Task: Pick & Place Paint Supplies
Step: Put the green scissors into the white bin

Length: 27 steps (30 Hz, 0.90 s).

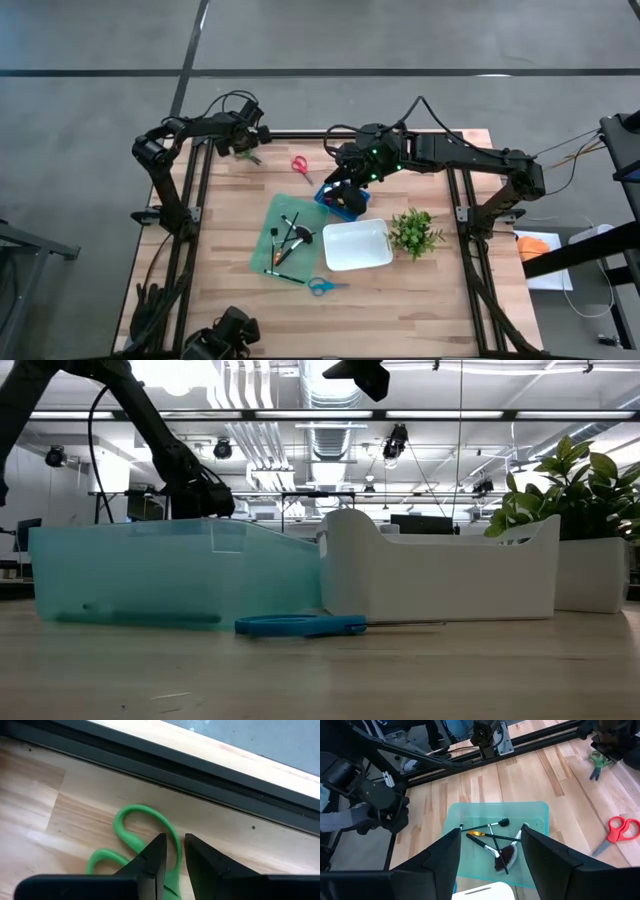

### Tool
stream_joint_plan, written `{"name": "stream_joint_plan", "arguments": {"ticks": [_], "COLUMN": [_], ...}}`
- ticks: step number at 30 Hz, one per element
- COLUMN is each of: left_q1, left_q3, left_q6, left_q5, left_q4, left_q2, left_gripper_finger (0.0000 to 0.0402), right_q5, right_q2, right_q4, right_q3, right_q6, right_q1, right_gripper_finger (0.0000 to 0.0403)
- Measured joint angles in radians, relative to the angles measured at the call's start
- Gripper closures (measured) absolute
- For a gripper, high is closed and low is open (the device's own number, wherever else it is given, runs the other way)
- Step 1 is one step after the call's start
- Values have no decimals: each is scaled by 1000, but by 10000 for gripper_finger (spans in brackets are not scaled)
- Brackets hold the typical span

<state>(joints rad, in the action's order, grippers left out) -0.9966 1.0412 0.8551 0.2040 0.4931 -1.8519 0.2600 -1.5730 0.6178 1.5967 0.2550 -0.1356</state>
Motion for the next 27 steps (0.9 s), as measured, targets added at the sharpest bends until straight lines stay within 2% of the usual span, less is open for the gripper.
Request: {"name": "stream_joint_plan", "arguments": {"ticks": [4, 9, 13, 20, 27], "left_q1": [11, 26, 27, 32, 38], "left_q3": [-1, -5, -5, -13, -11], "left_q6": [-28, -53, -55, -85, -181], "left_q5": [0, 10, -3, -128, -268], "left_q4": [8, 13, 18, 50, 48], "left_q2": [0, -1, 2, 56, 207], "left_gripper_finger": [333, 388, 393, 397, 398], "right_q5": [0, 0, 0, 0, 0], "right_q2": [0, 0, 0, 0, 1], "right_q4": [0, -2, -2, -3, -7], "right_q3": [0, 0, 0, 0, 0], "right_q6": [0, -4, -3, -3, -12], "right_q1": [0, 0, 0, 0, 0], "right_gripper_finger": [198, 198, 198, 198, 198]}}
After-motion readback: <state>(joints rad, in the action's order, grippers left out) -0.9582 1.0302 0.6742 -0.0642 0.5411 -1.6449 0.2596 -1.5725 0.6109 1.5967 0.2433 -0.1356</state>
